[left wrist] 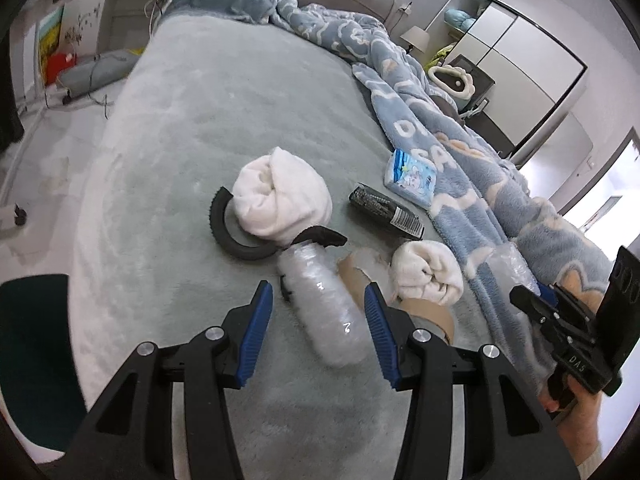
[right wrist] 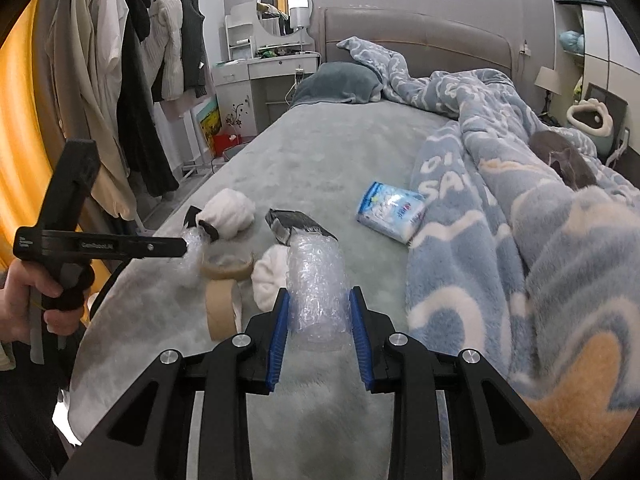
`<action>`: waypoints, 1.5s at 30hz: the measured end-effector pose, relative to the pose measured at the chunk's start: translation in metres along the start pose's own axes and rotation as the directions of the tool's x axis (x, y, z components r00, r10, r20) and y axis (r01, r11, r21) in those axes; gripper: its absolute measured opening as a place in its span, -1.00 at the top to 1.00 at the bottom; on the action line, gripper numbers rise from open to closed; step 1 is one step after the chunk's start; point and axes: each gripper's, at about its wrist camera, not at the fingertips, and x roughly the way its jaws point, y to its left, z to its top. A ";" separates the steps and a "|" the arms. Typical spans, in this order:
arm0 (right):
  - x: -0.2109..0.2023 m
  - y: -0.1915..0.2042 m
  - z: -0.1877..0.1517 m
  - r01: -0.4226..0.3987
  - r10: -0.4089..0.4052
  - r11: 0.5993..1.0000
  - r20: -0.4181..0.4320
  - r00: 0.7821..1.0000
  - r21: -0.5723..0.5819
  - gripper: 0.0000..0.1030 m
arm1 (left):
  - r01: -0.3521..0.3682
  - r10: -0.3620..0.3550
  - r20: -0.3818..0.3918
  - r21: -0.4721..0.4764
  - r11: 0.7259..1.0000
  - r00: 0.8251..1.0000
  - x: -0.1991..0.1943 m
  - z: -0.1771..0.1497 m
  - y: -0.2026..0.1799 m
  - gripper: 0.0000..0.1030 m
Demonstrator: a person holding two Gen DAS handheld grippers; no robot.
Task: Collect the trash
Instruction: 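Move the right tool to the bubble-wrap piece and close on it, then carry the bubble wrap in the right tool over the green bin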
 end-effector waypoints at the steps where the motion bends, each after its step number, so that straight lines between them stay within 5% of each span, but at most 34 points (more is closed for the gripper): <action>1: 0.002 0.002 0.003 -0.002 0.002 1.000 0.003 1.000 -0.002 0.41 | 0.022 -0.022 -0.012 -0.023 0.999 1.000 0.002 0.002 0.003 0.12; 4: 0.006 0.007 0.008 -0.009 0.009 1.000 0.008 1.000 -0.003 0.41 | 0.035 -0.036 -0.027 -0.038 0.999 0.999 0.003 0.004 0.006 0.33; 16: 0.023 0.036 0.033 -0.049 0.049 0.999 0.036 0.998 -0.009 0.41 | 0.033 -0.033 0.000 0.055 0.998 0.999 -0.020 0.008 0.006 0.41; 25: 0.048 0.078 0.060 -0.134 0.135 0.991 0.048 0.990 -0.009 0.41 | -0.109 0.093 0.095 0.177 0.978 0.991 -0.055 0.009 0.015 0.41; 34: 0.078 0.137 0.084 -0.229 0.231 0.972 0.029 0.973 -0.047 0.41 | -0.214 0.202 0.109 0.109 0.971 0.973 -0.083 0.014 0.067 0.39; 45: 0.111 0.201 0.100 -0.296 0.295 0.951 -0.024 0.955 -0.092 0.41 | -0.260 0.260 0.068 -0.001 0.966 0.963 -0.110 0.011 0.131 0.39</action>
